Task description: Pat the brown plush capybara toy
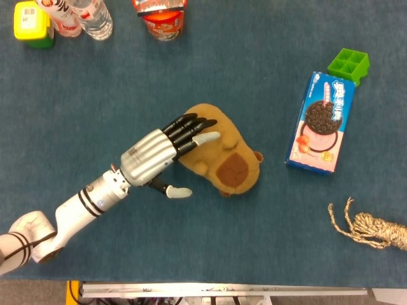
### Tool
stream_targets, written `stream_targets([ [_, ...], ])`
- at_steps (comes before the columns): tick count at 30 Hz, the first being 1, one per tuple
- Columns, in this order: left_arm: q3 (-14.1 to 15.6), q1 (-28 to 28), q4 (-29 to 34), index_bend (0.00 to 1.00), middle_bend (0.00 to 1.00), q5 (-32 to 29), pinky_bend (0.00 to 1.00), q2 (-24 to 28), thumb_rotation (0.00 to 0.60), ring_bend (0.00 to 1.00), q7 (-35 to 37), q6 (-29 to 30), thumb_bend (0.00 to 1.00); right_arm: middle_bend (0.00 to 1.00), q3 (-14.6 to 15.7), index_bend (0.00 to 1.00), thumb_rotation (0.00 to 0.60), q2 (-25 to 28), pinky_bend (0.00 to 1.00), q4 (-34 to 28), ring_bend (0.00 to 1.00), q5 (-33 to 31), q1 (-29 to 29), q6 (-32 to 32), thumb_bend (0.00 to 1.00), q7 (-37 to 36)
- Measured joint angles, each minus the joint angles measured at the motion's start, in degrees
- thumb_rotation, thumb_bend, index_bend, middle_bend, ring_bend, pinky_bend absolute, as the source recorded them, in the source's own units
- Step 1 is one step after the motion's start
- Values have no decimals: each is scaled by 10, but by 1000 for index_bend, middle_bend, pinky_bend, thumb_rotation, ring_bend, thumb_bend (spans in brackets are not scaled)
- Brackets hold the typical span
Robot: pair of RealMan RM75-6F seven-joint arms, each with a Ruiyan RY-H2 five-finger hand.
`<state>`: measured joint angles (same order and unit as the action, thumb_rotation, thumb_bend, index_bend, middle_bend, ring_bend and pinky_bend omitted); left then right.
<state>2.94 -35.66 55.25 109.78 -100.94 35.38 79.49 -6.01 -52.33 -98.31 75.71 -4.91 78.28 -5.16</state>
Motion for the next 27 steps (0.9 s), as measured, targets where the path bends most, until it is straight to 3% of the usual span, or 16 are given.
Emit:
stream_targets([
  [10, 8, -15, -116, 0, 0, -1, 0, -63, 30, 0, 7, 38, 33, 355, -1, 360, 600, 2, 179, 0, 232, -3, 1, -2, 0, 0],
  [27, 33, -37, -253, 0, 0, 0, 0, -114, 53, 0, 0, 81, 33, 355, 0, 360, 600, 3, 179, 0, 232, -5, 2, -6, 0, -3],
])
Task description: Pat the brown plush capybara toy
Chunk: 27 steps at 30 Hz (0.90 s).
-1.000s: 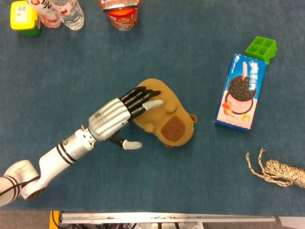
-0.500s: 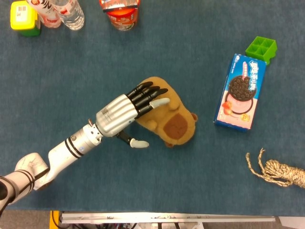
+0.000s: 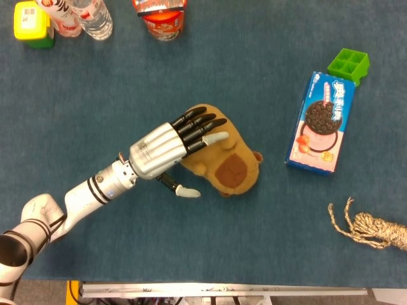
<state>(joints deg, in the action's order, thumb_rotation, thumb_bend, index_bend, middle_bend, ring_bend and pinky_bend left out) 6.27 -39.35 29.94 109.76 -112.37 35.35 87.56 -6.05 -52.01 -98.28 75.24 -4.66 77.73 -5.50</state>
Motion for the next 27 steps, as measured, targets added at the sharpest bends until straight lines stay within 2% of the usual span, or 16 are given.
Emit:
stream_targets([
  [17, 32, -30, -129, 0, 0, -3, 0, -60, 60, 0, -7, -8, 32, 355, -2, 360, 600, 3, 179, -3, 232, -8, 1, -2, 0, 7],
  [27, 58, -34, -151, 0, 0, -6, 0, -60, 62, 0, -18, -40, 32, 355, -2, 360, 600, 1, 179, -2, 232, -9, 1, -4, 0, 5],
])
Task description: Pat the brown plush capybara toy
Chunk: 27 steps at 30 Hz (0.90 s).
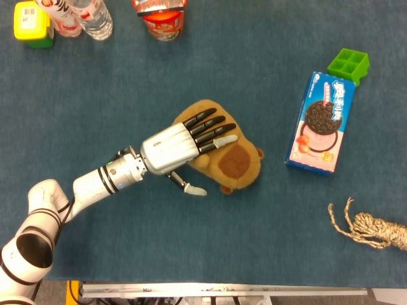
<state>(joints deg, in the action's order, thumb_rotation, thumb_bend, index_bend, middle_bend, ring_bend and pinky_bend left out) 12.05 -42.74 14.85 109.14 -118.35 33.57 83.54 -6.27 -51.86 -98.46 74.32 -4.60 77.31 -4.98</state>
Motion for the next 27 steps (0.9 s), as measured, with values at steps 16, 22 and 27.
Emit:
stream_targets([
  [16, -21, 10, 37, 0, 0, -37, 0, 19, 62, 0, 26, 54, 33, 355, 1, 360, 600, 0, 179, 5, 232, 7, 3, 2, 0, -11],
  [22, -25, 0, 47, 0, 0, -44, 0, 11, 62, 0, 27, 44, 32, 355, 2, 360, 600, 2, 180, 4, 231, 6, 5, 3, 0, -11],
  [27, -15, -1, 42, 0, 0, -38, 0, -1, 60, 0, 11, 36, 32, 355, 2, 360, 600, 3, 179, 3, 232, 4, 6, 4, 0, -9],
])
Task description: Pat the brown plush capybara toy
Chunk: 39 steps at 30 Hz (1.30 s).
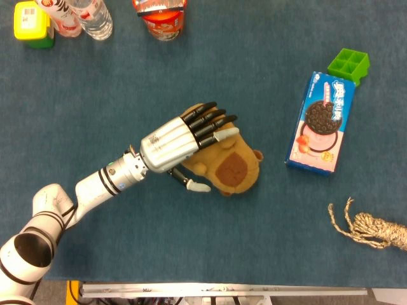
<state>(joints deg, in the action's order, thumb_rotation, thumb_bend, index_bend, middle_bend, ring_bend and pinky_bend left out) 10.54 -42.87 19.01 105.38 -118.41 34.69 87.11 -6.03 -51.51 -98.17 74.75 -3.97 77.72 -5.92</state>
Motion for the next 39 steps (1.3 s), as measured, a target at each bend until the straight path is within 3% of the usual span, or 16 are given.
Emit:
stream_targets([
  [10, 11, -5, -24, 0, 0, 4, 0, -29, 59, 0, -11, -26, 31, 355, 1, 360, 600, 0, 180, -2, 232, -1, 0, -2, 0, 3],
  [23, -2, -28, -33, 0, 0, -16, 0, -46, 59, 0, -16, -75, 31, 355, 1, 360, 600, 2, 180, -4, 232, -4, 3, 0, 0, 4],
  [39, 20, 1, -20, 0, 0, -9, 0, -8, 60, 0, -27, -59, 31, 355, 1, 360, 600, -3, 179, -1, 232, 1, 0, -4, 0, 1],
])
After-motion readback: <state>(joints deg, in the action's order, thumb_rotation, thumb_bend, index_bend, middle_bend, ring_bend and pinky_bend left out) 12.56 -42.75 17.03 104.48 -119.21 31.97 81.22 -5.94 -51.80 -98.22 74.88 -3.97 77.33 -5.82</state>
